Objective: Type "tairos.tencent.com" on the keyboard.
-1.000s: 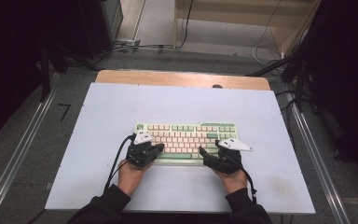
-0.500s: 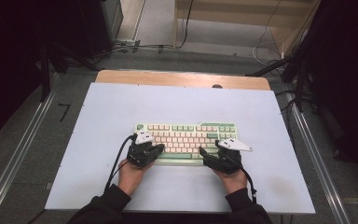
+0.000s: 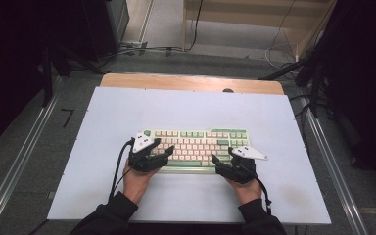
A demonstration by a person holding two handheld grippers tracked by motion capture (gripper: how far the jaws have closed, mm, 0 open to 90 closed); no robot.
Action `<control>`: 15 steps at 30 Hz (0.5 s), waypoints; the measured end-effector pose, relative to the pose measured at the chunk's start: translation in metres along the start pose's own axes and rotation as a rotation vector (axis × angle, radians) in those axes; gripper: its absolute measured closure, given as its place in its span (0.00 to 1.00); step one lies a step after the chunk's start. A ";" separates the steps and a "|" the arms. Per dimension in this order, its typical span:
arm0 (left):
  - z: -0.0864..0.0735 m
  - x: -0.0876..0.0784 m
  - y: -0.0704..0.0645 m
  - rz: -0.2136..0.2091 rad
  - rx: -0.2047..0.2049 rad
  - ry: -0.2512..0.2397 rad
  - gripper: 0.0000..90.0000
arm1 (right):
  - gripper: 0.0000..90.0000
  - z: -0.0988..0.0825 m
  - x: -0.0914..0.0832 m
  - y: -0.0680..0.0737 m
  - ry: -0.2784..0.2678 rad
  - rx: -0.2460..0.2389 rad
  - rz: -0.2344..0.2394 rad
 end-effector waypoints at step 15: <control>0.000 0.000 0.002 0.043 -0.001 -0.011 0.33 | 0.50 0.000 -0.004 -0.004 -0.010 -0.001 -0.011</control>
Point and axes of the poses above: each handheld gripper's, and its own axes: x roughly forward along the jaws, z roughly out of its top, y roughly to its left, the point moved 4 cm from there along x, roughly forward along the jaws, and after that the axes turned 2 degrees about z, right-handed, at the moved point
